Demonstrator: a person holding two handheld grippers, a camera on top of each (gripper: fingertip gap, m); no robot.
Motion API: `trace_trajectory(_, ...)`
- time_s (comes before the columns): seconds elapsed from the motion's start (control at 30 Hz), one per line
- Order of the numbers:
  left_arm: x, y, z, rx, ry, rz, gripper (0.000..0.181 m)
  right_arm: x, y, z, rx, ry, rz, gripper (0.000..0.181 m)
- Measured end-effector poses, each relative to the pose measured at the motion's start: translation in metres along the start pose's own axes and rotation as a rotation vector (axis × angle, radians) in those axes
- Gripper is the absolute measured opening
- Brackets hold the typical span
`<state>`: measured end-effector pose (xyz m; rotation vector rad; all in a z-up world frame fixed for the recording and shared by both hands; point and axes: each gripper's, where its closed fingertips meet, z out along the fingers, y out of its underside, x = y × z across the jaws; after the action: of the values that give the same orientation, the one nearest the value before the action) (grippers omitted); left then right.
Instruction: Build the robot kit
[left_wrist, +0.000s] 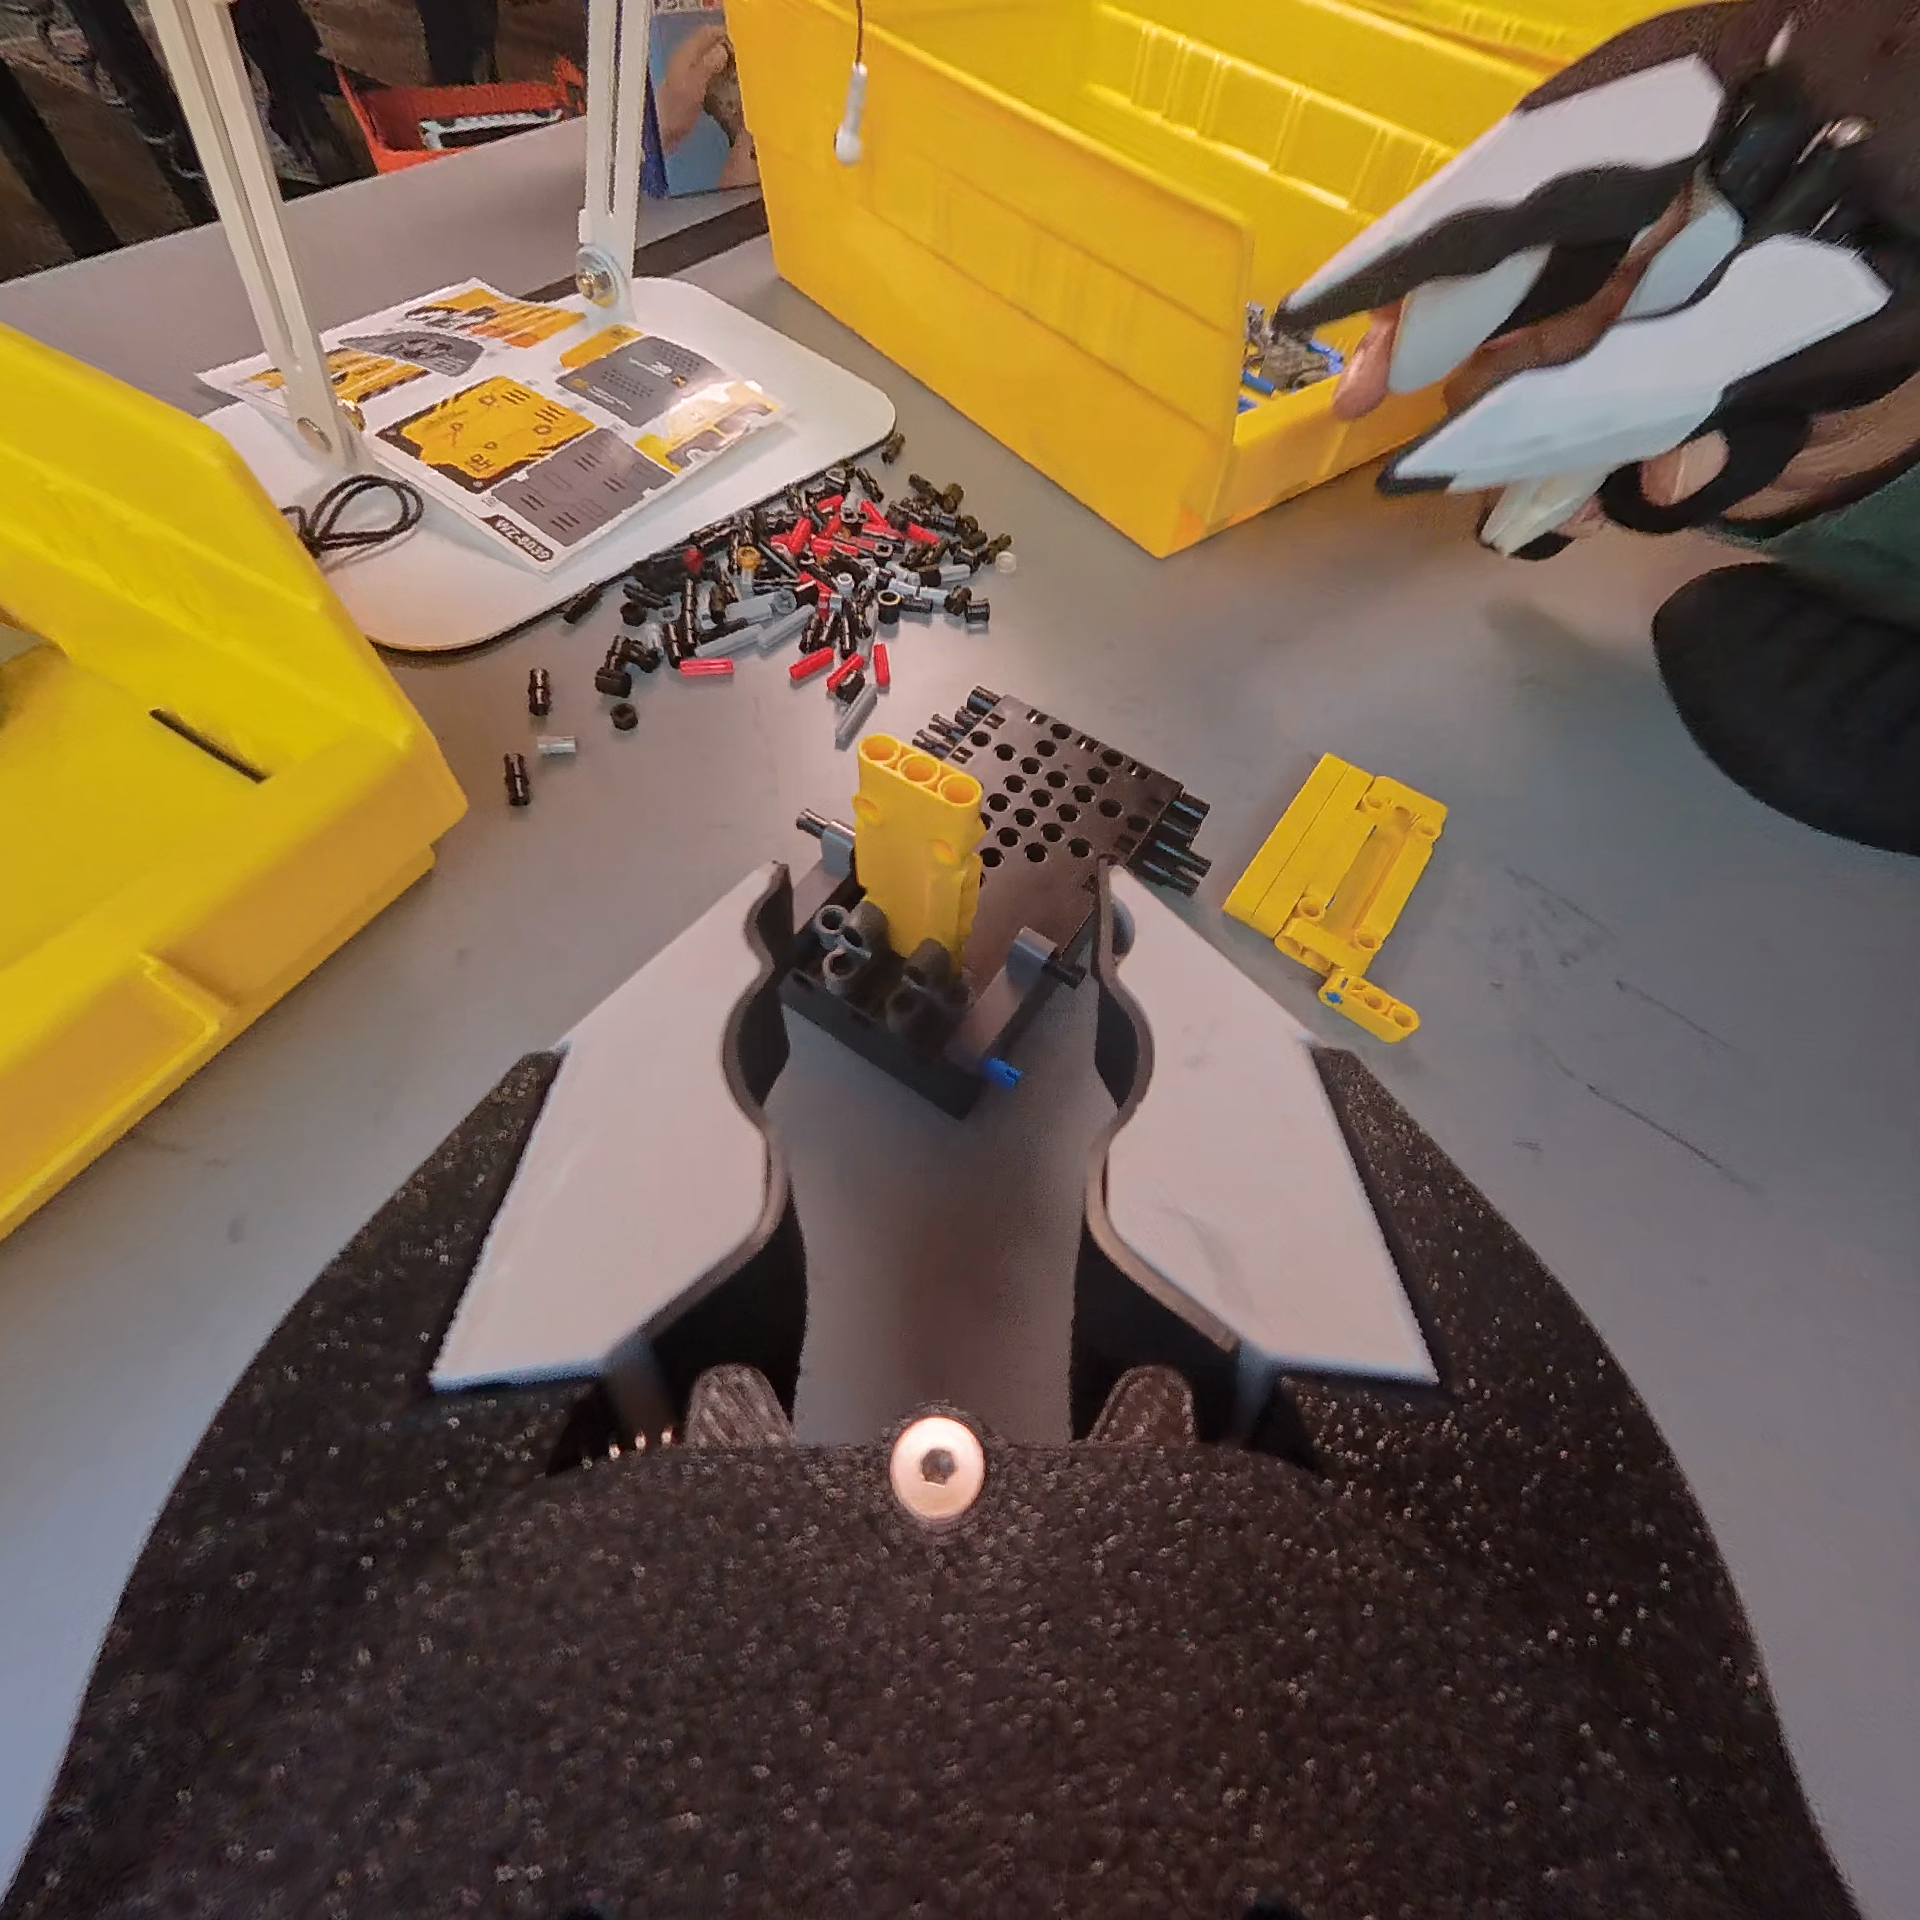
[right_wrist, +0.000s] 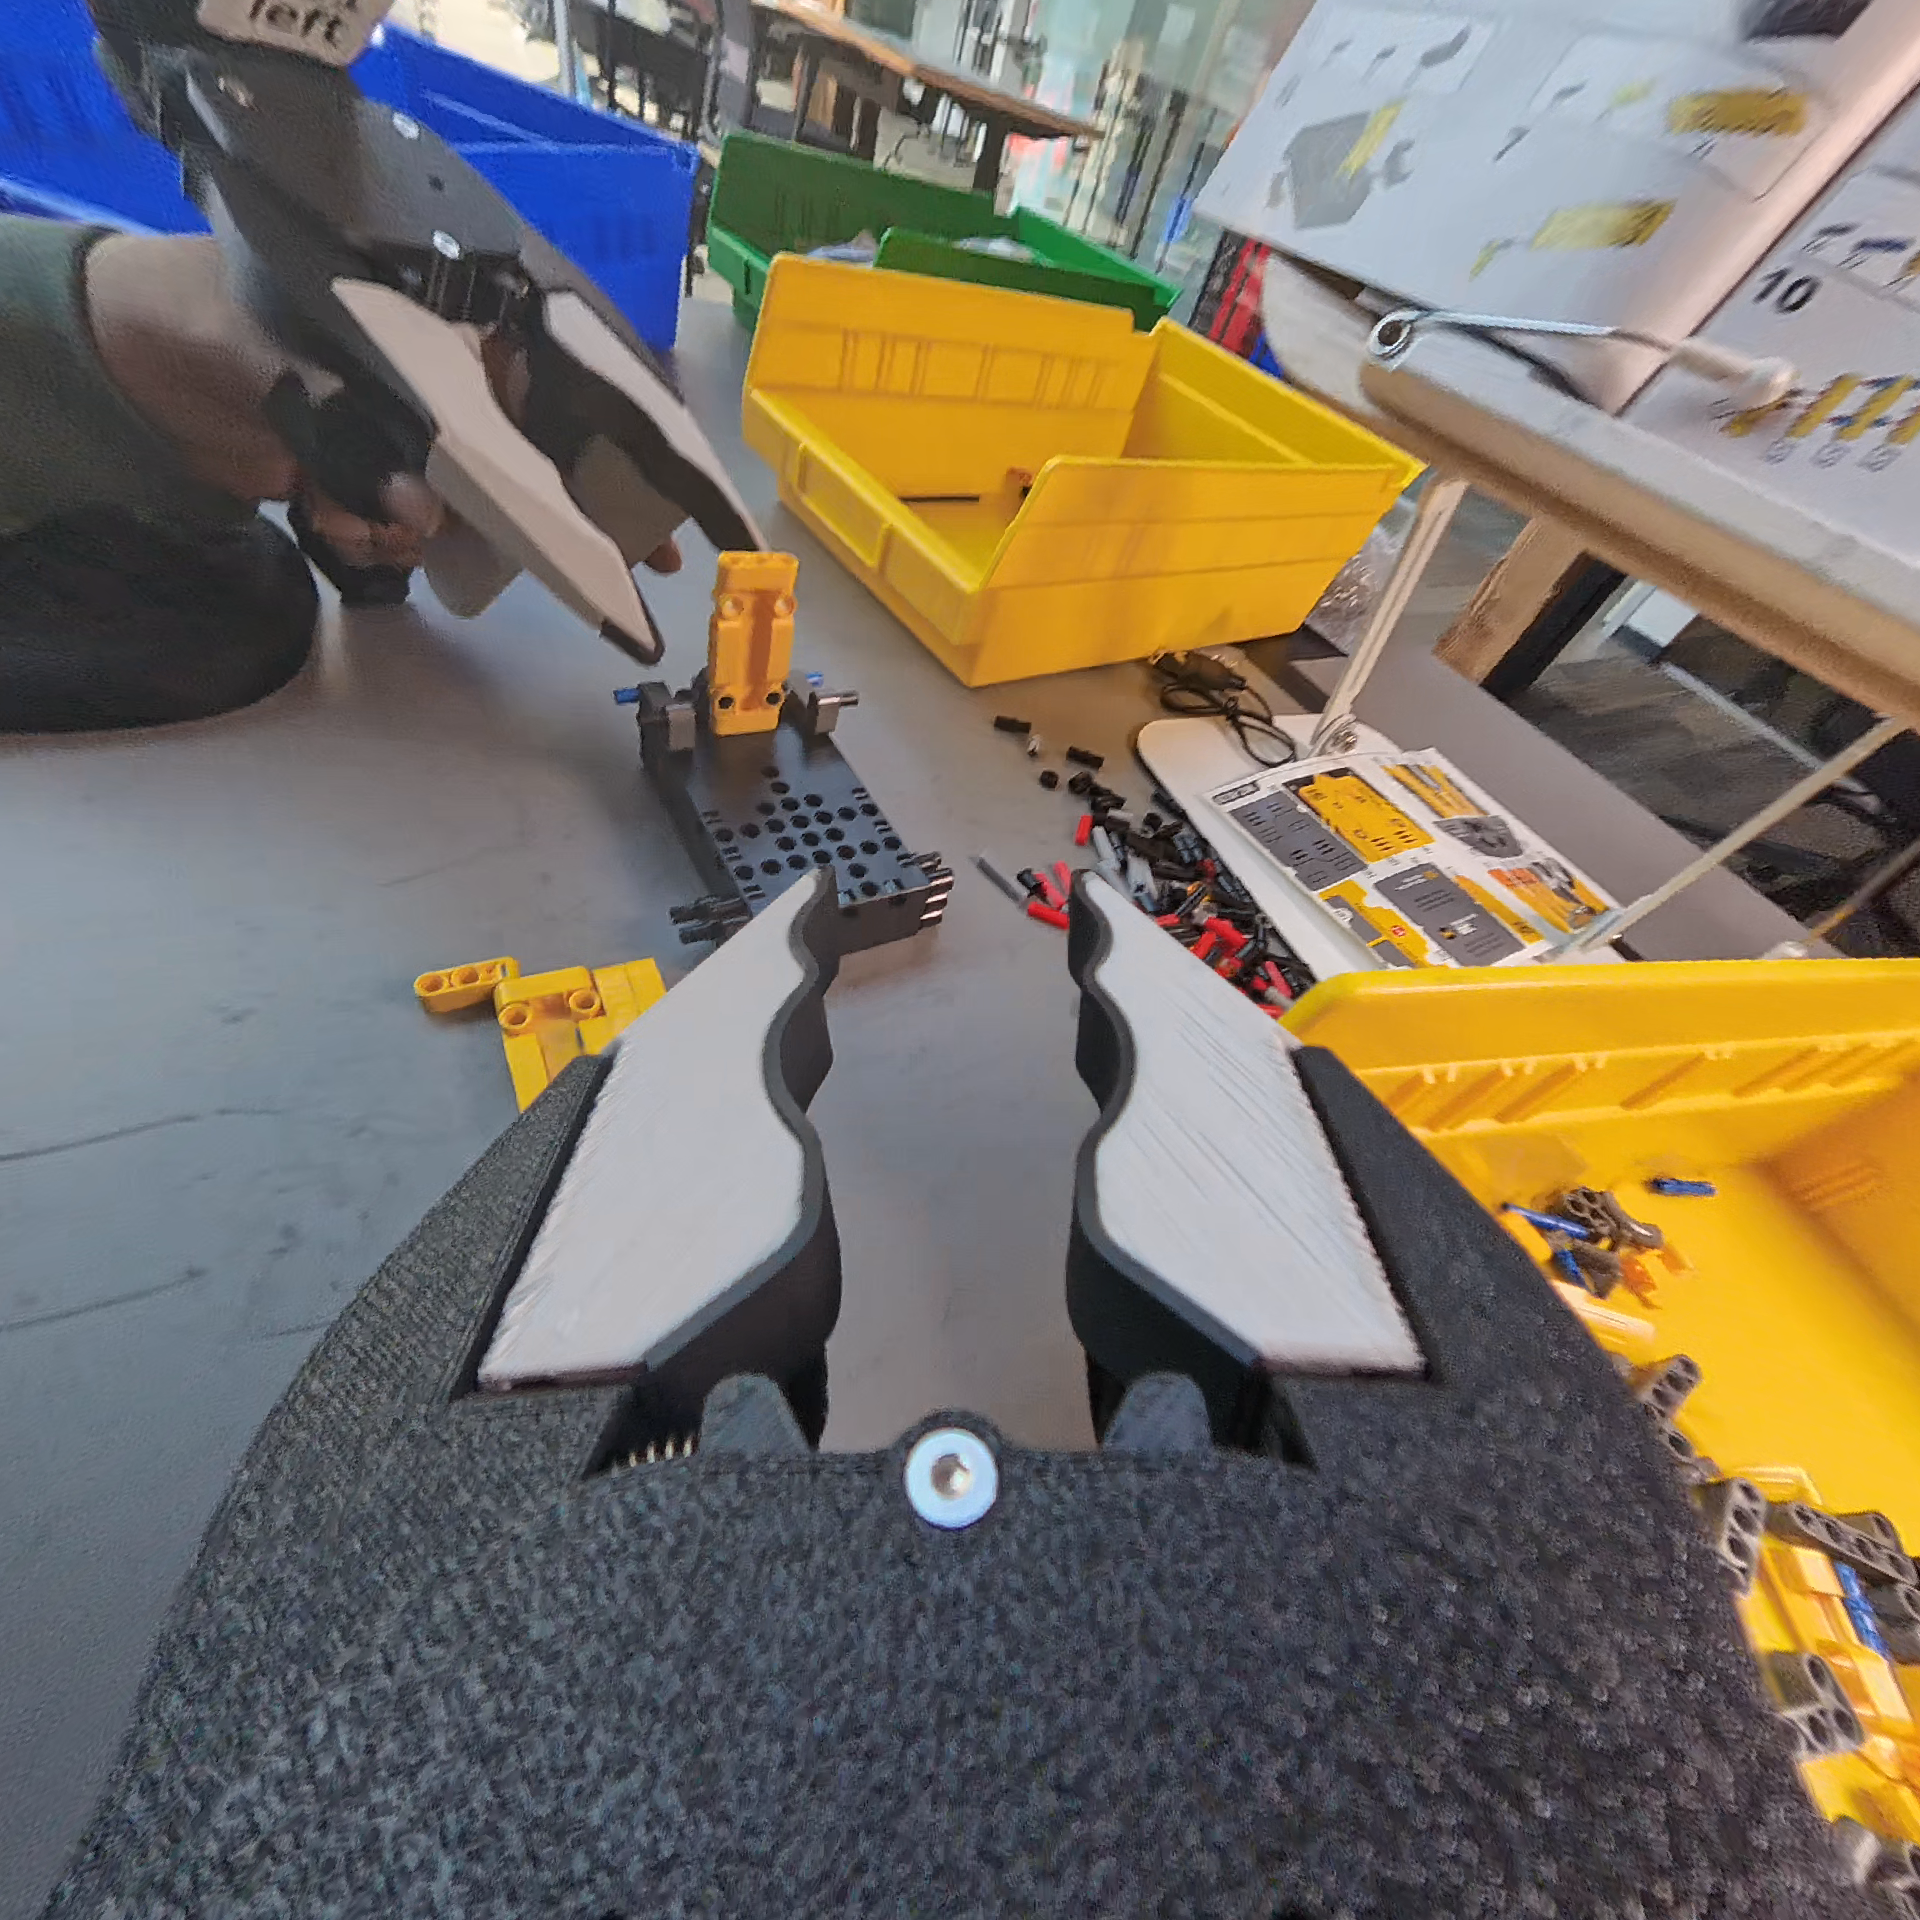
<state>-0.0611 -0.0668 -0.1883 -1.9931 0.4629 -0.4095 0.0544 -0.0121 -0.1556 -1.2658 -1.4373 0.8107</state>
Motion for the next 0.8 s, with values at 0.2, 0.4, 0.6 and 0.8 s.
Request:
trace_trajectory(0.2, -0.008, 0.007, 0.013, -0.068, -0.078, 0.096, 0.027, 0.03, -0.044, -0.021, 0.207, 0.167, 0.018, 0.035)
trace_trajectory(0.4, -0.01, 0.007, 0.016, -0.069, -0.113, 0.14, 0.023, 0.1, -0.087, -0.034, 0.252, 0.399, -0.044, 0.025)
trace_trajectory(0.6, -0.008, 0.008, 0.013, -0.059, -0.136, 0.171, 0.023, 0.213, -0.119, -0.03, 0.234, 0.642, -0.009, 0.021)
trace_trajectory(0.8, -0.007, 0.009, 0.011, -0.052, -0.139, 0.187, 0.023, 0.29, -0.099, -0.007, 0.185, 0.727, 0.103, 0.013)
